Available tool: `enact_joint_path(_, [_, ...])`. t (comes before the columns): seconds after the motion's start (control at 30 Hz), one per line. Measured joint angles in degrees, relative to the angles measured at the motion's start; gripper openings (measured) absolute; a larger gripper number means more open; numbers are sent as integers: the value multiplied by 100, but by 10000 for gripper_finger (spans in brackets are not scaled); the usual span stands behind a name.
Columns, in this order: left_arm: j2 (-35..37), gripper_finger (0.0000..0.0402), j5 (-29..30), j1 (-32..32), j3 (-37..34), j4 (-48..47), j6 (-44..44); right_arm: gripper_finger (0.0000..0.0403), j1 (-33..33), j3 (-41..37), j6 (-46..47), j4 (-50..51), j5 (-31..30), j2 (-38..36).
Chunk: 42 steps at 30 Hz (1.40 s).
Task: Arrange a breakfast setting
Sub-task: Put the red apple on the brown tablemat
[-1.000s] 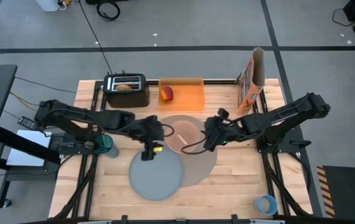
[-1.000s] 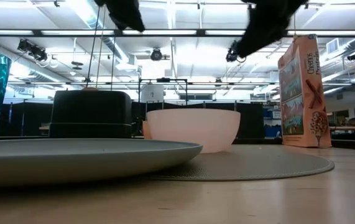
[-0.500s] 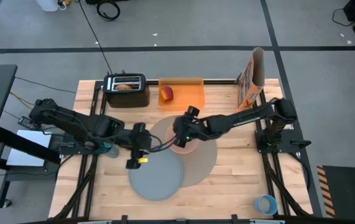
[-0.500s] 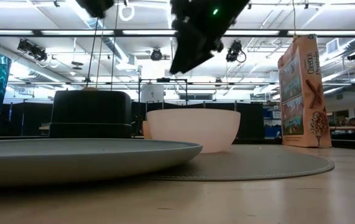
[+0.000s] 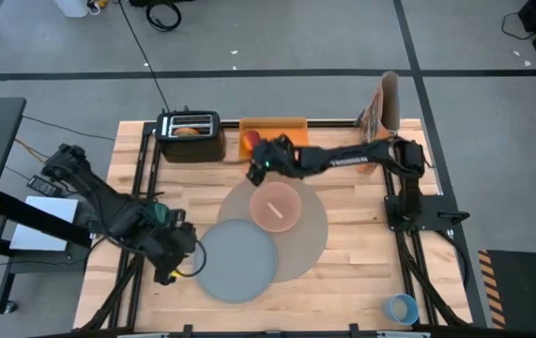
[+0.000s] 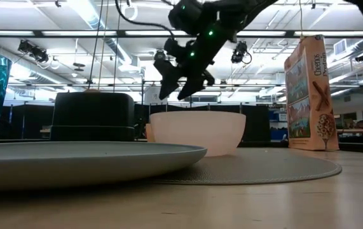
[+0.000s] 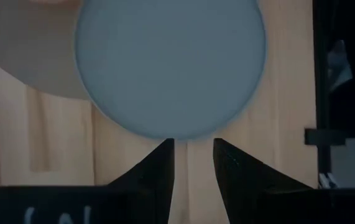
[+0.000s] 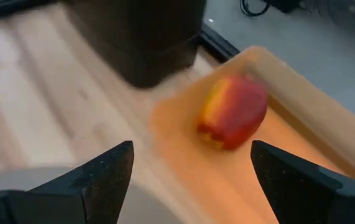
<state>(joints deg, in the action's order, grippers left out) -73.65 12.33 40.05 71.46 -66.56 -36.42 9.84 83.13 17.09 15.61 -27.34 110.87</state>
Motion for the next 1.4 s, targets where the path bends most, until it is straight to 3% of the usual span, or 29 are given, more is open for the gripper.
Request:
enact_joint_path(0.2, [-6,119,474,228,0,120,-172,333,662,834,-79,584,749,499])
enact_joint_path(0.3, [-2,119,558,235,0,157,-220,333,929,1159,-562,588,1197,887])
enact_joint_path(0.57, [-6,119,569,235,0,169,-527,333,1492,1733,-1420,501,1500,1660])
enact_joint_path(0.83, [-7,119,648,234,0,140,-439,326,1723,1746,-1277,1034,1505,1653])
enact_joint_path(1.07, [-7,119,894,217,0,99,-296,321,1727,1742,-1586,1581,1077,1307])
enact_joint_path(1.4, [-7,119,1145,217,0,116,-355,360,1853,1666,-2309,532,2107,1358])
